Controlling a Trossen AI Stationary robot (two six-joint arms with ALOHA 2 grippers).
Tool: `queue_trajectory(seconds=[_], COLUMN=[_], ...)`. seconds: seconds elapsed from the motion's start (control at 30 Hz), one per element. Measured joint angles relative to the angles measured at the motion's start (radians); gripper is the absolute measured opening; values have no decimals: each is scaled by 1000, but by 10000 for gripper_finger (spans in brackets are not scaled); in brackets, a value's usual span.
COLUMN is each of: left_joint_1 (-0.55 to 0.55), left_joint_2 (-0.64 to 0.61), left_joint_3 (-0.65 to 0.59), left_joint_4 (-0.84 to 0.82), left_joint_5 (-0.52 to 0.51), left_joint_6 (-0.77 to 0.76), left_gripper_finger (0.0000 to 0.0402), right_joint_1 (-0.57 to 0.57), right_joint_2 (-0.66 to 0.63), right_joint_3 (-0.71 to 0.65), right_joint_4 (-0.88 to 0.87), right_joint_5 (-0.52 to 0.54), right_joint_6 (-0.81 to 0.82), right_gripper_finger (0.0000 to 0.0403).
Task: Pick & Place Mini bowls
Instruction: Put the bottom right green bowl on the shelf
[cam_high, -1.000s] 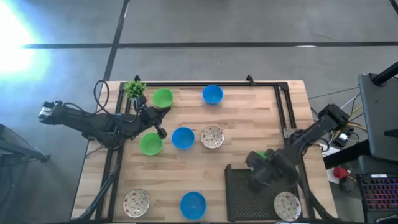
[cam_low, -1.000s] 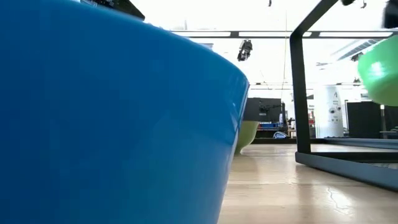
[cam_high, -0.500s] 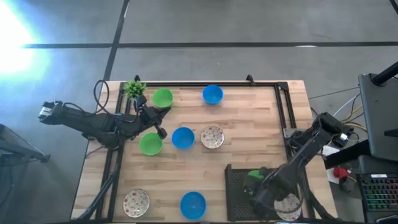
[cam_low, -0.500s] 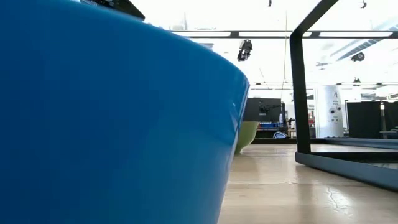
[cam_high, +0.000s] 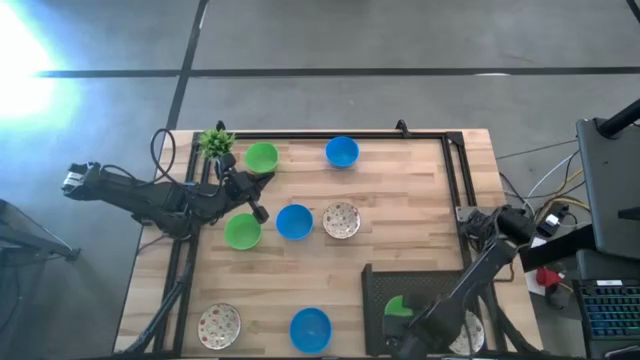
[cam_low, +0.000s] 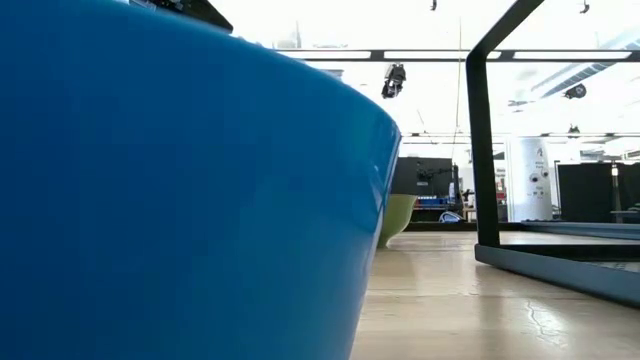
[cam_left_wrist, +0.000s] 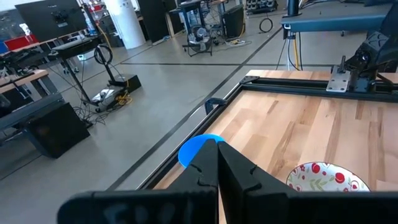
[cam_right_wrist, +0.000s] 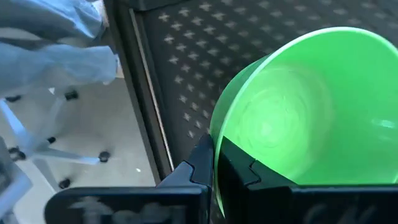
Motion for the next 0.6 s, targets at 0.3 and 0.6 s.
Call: queue_trajectory(seconds=[0.3,0.6], left_joint_1=[0,0], left_joint_2=[0,0], left_joint_3=[0,0], left_joint_4=[0,0], left_joint_5=[0,0], left_joint_6=[2,29], left_gripper_finger=[0,0], right_joint_1=[8,11], right_joint_2=[96,100], right_joint_3=[107,105], right_joint_4=[4,30], right_joint_5=[-10,-26], right_joint_6=[-16,-8], right_gripper_finger=[9,9])
